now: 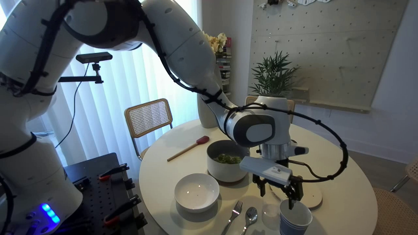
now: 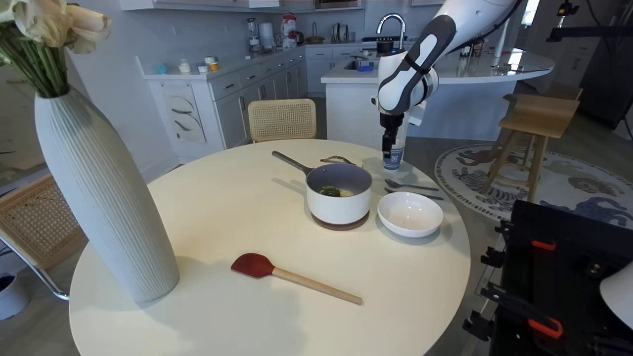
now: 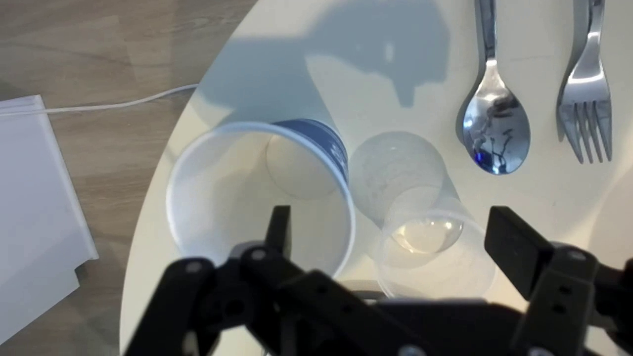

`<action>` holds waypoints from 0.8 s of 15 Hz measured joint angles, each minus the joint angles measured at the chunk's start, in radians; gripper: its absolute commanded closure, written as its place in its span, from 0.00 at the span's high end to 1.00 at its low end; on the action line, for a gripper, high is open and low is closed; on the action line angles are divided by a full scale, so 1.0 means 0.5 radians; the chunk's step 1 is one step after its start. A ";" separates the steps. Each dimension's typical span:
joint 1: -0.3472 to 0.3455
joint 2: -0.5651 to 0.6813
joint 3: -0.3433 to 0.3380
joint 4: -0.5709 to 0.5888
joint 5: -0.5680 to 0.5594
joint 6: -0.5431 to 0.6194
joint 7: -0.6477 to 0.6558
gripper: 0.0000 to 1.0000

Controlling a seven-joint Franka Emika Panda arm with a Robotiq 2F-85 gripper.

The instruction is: Place the spoon next to the fork then move the cup to the left

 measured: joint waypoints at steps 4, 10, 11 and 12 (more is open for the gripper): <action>-0.008 0.079 0.007 0.108 0.004 0.000 0.000 0.99; -0.026 0.154 0.013 0.227 0.006 -0.003 0.000 1.00; -0.026 0.159 0.013 0.237 0.006 -0.003 0.000 1.00; -0.026 0.162 0.013 0.244 0.006 -0.004 0.000 1.00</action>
